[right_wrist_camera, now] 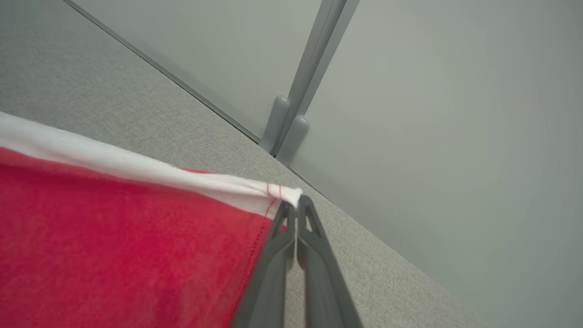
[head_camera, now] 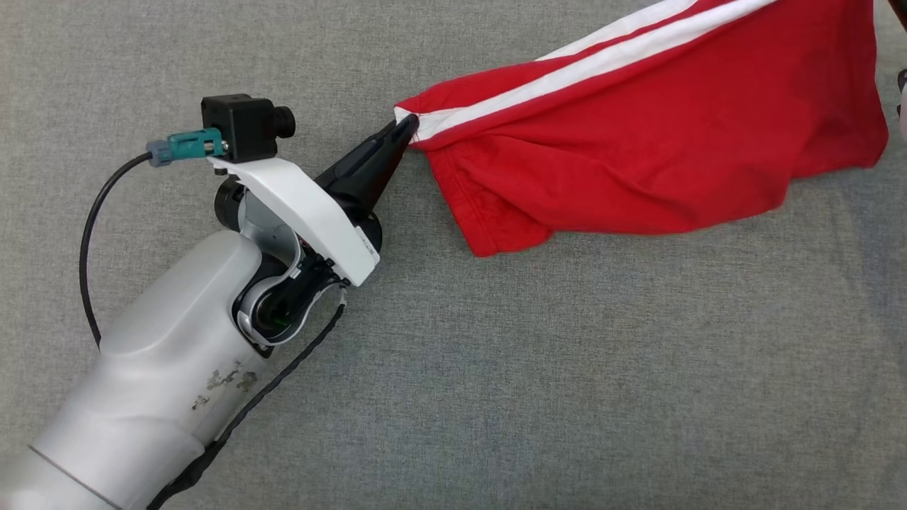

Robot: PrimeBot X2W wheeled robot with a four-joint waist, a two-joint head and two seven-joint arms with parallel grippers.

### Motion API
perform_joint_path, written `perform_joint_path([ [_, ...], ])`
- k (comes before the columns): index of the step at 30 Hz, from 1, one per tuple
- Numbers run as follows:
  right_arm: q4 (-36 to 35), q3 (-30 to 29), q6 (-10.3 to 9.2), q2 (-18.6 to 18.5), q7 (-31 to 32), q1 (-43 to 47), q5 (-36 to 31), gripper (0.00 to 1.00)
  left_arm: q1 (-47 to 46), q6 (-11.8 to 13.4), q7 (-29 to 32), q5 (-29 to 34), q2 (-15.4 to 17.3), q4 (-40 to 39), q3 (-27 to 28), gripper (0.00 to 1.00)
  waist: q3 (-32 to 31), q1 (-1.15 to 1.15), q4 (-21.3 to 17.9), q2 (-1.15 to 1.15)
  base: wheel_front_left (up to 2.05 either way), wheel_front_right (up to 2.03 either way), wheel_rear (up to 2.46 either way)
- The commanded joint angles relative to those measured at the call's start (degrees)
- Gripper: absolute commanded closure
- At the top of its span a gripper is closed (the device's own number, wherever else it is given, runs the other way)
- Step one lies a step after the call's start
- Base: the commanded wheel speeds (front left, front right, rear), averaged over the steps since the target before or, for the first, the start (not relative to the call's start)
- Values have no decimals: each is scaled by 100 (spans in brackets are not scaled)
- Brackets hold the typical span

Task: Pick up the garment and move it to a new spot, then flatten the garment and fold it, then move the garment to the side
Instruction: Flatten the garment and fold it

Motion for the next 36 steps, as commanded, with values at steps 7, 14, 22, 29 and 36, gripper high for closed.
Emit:
perform_joint_path([
  [7, 712, 624, -6, 258, -584, -556, 307, 60, -212, -5, 37, -527, -155, 10, 172, 63, 72, 0, 44, 0, 0, 0, 0],
  [14, 1330, 615, -7, 435, -1603, -663, 352, 0, -139, -6, -387, -253, -81, 144, 124, 0, -7, 0, 30, 0, 0, 0, 0],
  [22, 1369, -342, -6, 405, -1838, 849, 1062, 0, 911, 966, -1309, 1482, 306, -582, 272, 0, -508, 0, -29, 0, 0, 0, 0],
  [29, 999, -712, -5, 323, -1657, 2057, 2364, 0, 2773, 2182, -1313, 3849, -260, -2214, 1294, 0, -783, 0, 249, 0, 0, 0, 0],
  [36, 1215, -674, -5, 102, -827, 1834, 2781, 0, 3662, 2102, -1315, 4970, -1023, -2628, 1467, 0, -699, 0, 828, 0, 0, 0, 0],
])
